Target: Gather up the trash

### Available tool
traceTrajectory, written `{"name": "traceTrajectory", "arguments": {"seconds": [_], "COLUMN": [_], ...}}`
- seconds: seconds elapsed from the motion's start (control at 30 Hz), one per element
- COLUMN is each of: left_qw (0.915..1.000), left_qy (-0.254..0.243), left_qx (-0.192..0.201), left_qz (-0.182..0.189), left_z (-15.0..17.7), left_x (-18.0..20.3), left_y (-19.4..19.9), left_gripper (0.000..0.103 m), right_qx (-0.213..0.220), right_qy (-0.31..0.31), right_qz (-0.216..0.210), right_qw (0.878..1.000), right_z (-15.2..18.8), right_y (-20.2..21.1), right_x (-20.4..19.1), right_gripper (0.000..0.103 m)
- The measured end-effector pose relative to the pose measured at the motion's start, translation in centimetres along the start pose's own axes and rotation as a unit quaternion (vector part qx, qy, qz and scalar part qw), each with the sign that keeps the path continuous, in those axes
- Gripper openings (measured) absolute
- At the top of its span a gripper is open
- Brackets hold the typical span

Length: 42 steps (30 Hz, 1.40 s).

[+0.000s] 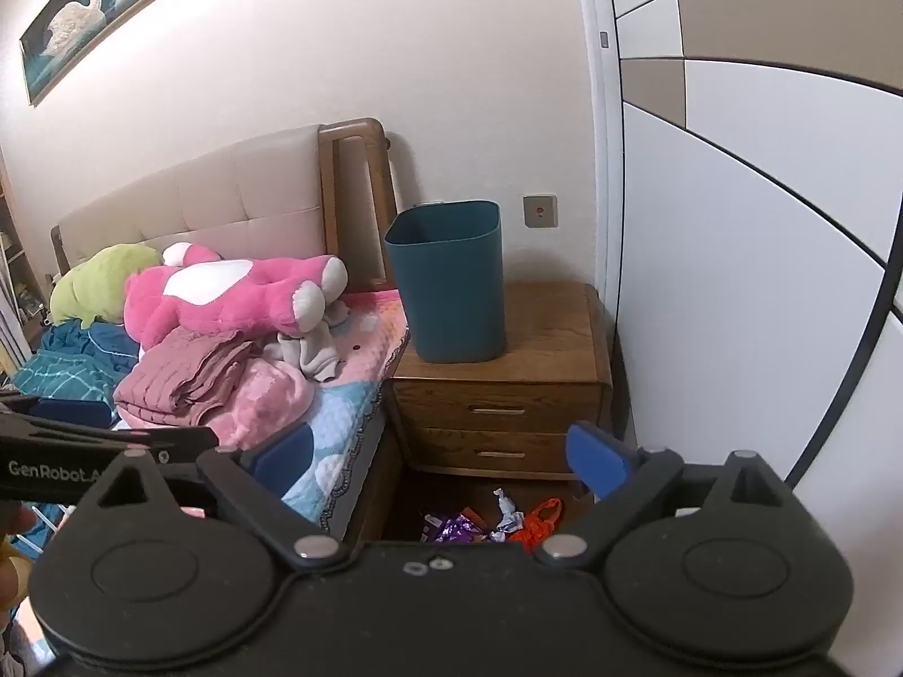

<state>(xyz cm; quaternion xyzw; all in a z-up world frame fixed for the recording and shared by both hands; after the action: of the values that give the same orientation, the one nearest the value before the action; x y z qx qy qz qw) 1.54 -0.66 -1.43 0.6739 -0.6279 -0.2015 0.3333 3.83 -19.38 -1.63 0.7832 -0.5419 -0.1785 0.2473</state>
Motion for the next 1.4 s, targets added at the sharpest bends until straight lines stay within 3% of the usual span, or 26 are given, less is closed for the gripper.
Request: {"name": "traceTrajectory", "arguments": {"seconds": [0.67, 0.87, 1.4], "left_qw": [1.0000, 0.9999, 1.0000], "left_qy": [-0.006, -0.007, -0.001], "left_qx": [0.008, 0.010, 0.004], "left_qz": [0.001, 0.000, 0.002], "left_z": [-0.4, -0.4, -0.6], "left_x": [0.3, 0.2, 0.3], "left_y": [0.2, 0.3, 0.2], "left_gripper": [0.103, 0.103, 0.103], "right_qx": [0.017, -0.012, 0.000], "right_qy": [0.002, -0.004, 0.001], "right_qz": [-0.003, -0.008, -0.007], "right_qw": [1.000, 1.000, 1.000], "right_z": [-0.2, -0.1, 0.0], "right_y": [0.4, 0.2, 0.3], "right_x": [-0.3, -0.2, -0.2], "right_gripper": [0.095, 0.095, 0.095]}}
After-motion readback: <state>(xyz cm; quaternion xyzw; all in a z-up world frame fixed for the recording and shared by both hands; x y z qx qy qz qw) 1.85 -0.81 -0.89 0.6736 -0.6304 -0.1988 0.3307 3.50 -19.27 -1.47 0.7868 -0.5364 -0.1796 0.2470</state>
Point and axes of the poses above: each gripper's, at about its wrist camera, not at the fingertips, and y roughly against the way its jaws point, x to its right, z to its underside, the point moved 3 cm from there along -y, roughly the way its jaws point, and after that the axes turned 10 degrees about y, right-handed, at the moved point
